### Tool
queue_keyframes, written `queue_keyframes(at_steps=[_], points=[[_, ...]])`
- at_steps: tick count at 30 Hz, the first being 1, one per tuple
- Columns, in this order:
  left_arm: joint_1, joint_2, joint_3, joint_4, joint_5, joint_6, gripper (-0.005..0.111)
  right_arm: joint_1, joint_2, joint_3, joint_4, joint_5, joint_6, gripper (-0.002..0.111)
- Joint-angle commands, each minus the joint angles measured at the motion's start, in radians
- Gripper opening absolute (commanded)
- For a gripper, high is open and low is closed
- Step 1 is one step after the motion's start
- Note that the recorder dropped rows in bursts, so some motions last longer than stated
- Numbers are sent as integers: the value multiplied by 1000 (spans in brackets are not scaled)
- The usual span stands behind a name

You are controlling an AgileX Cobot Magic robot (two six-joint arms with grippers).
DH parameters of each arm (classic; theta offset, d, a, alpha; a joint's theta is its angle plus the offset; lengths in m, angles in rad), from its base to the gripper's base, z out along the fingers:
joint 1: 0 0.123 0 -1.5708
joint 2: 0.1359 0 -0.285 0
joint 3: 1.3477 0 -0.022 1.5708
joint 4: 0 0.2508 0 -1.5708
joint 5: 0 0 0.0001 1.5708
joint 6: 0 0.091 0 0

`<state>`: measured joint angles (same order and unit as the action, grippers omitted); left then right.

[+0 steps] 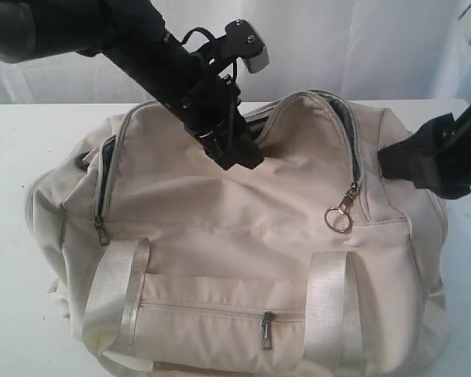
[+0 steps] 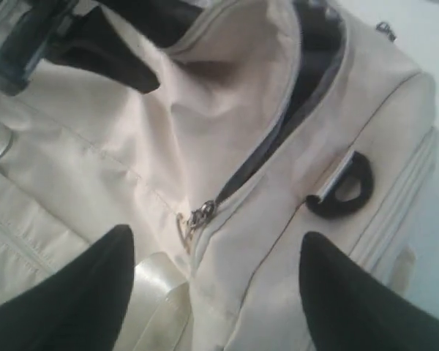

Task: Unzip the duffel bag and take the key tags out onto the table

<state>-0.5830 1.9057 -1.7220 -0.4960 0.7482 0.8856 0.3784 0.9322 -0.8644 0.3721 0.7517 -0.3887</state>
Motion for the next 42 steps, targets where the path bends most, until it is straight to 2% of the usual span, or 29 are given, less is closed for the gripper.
queue_keyframes(at_steps=[1, 4, 8, 11, 15, 20, 26, 30, 34, 42], points=[[2, -66, -2, 44, 149, -67, 50, 1, -2, -8, -12, -90, -68, 61], [2, -90, 0, 40, 248, -67, 40, 1, -2, -8, -12, -147, -114, 61], [2, -120, 26, 19, 380, -93, 20, 1, 14, -8, -12, -236, -198, 61], [7, -167, 101, 67, 371, -139, 0, 1, 51, -9, -10, -289, -210, 61], [62, -287, 257, 92, 296, -213, 0, 1, 140, -31, 11, -283, -170, 61], [144, -481, 443, 86, 276, -225, 0, 1, 301, -146, 177, -188, -179, 61], [153, -677, 600, 83, 255, -258, 0, 1, 487, -282, 205, -160, -138, 64], [153, -756, 698, 87, 149, -258, 0, 1, 589, -357, 247, -46, -90, 64], [153, -795, 763, 87, 57, -258, 0, 1, 631, -379, 236, 14, -1, 64], [151, -825, 769, 27, 44, -258, 0, 1, 584, -379, 169, 27, 19, 64]])
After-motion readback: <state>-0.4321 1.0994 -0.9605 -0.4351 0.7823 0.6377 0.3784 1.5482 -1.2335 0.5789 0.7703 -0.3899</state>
